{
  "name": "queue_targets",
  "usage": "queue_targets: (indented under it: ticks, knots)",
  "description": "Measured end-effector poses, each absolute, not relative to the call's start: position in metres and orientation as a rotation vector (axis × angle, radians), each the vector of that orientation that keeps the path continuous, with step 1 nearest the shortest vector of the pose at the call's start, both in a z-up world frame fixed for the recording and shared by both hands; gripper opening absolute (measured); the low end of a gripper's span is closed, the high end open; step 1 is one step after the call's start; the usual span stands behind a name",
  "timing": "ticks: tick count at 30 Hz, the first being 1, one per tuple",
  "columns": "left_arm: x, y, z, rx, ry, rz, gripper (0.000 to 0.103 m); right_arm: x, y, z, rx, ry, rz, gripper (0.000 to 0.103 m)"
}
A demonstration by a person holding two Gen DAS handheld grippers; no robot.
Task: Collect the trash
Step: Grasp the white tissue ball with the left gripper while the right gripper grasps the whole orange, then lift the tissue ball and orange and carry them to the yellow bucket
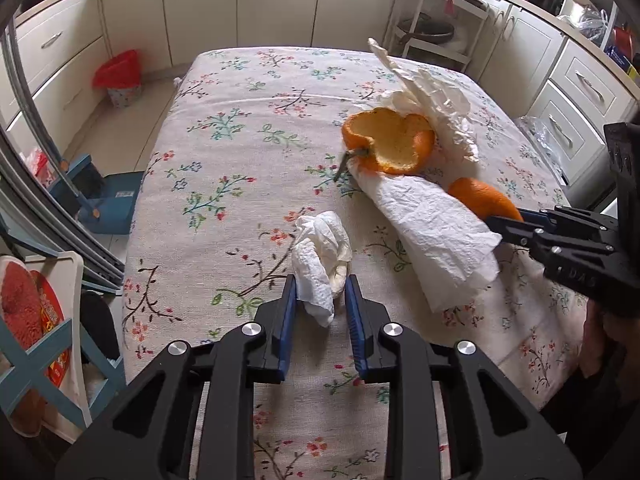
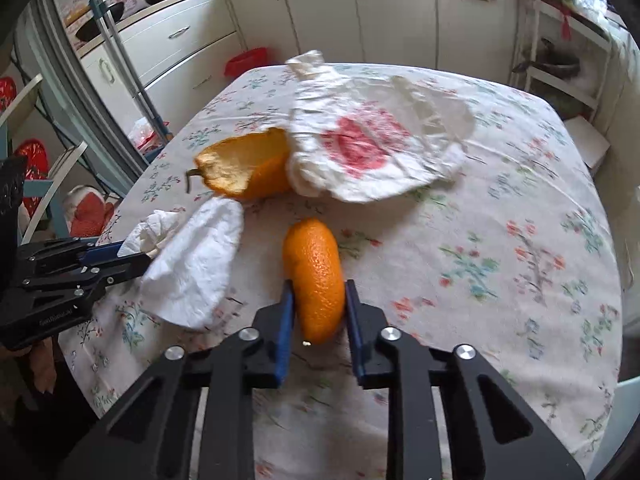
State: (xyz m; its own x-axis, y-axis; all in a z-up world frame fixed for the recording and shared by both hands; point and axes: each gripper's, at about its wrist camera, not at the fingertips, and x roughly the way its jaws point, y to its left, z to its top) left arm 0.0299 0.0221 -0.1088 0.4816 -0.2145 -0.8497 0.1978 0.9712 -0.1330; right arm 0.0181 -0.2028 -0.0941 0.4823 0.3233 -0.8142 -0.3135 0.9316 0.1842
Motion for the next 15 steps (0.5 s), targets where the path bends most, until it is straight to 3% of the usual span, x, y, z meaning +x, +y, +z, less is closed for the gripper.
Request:
queue_targets:
  ticks: [15]
  knots:
    - [0.013,0.013,-0.062,-0.077,0.766,-0.235,0.020,-0.014,-0.282,-0.061,0.130,0.919,0.319,0.019]
